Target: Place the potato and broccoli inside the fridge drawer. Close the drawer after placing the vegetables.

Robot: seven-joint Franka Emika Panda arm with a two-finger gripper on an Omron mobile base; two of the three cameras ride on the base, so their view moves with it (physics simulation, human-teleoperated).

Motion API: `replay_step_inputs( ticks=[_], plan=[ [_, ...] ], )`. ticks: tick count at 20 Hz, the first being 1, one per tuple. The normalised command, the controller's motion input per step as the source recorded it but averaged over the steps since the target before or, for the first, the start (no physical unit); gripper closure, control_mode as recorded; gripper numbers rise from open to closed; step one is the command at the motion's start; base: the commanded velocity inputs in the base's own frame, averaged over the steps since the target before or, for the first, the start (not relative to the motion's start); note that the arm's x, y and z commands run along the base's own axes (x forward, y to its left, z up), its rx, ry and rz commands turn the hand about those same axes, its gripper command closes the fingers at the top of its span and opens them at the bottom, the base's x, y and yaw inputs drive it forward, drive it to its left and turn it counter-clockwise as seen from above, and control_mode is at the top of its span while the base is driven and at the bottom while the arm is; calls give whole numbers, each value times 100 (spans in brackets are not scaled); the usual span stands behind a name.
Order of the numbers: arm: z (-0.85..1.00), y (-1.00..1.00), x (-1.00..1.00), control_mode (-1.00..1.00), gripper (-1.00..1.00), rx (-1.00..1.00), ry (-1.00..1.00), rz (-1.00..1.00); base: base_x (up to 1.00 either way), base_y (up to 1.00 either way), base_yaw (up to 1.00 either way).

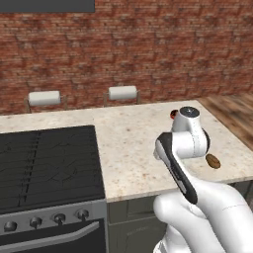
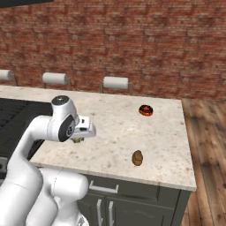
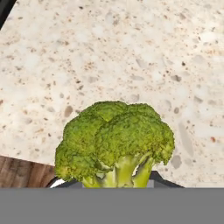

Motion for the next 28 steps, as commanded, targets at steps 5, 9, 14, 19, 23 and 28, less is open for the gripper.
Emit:
replay_step_inputs(
  ticks=[5, 9, 14, 19, 23, 28],
  plan=[
    [79, 20, -39, -100, 100, 0, 0, 0, 0, 0, 0],
    [15, 0, -55, -100, 100, 0, -1, 0, 0, 0, 0],
    [-5, 8, -11, -100, 100, -2, 2, 0, 0, 0, 0],
    [-28, 32, -32, -100, 100, -10, 1, 0, 0, 0, 0],
    [-6, 5, -24, 100, 100, -1, -1, 0, -75, 11, 2],
    [0, 0, 0, 100, 100, 0, 0, 0, -97, 51, 27]
  ],
)
